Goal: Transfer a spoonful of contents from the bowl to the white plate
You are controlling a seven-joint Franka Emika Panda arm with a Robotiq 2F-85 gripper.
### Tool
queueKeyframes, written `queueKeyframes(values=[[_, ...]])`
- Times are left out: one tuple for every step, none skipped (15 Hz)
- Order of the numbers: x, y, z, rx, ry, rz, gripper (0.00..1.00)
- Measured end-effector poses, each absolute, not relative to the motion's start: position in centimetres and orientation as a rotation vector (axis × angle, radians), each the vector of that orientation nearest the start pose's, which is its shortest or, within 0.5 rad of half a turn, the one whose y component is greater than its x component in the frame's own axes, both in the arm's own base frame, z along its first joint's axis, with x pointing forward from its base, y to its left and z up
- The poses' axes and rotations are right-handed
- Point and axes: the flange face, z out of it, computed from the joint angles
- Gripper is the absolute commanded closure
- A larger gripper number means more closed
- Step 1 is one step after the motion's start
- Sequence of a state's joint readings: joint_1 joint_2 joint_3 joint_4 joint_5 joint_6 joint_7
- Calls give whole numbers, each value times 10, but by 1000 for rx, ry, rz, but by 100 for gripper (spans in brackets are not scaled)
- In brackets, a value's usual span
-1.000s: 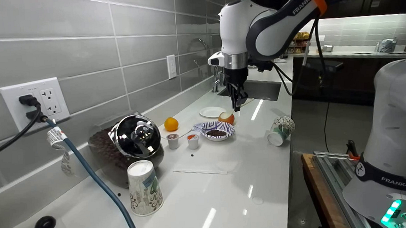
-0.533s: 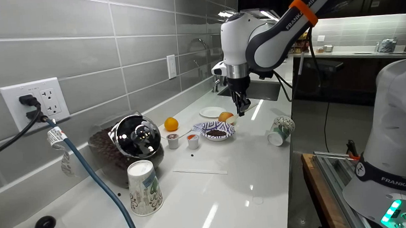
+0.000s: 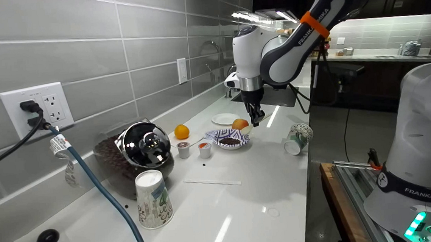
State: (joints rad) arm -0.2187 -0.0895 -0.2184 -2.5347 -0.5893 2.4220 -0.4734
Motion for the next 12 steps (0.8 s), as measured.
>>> queueKeyframes(values=[[410,-193,302,-3342,-843,305,95],[414,-194,300,-3345,-847,302,95],[417,-195,298,-3345,-851,302,95],[421,-197,296,-3346,-854,303,95],[424,-198,294,-3346,-858,306,95],[427,-199,291,-3344,-863,309,95],[431,-199,288,-3343,-869,309,95],[434,-200,285,-3342,-875,311,95],[437,-200,281,-3340,-881,314,95],[441,-200,279,-3339,-887,315,95],[444,-201,276,-3338,-893,319,95],[448,-201,274,-3337,-900,321,95]])
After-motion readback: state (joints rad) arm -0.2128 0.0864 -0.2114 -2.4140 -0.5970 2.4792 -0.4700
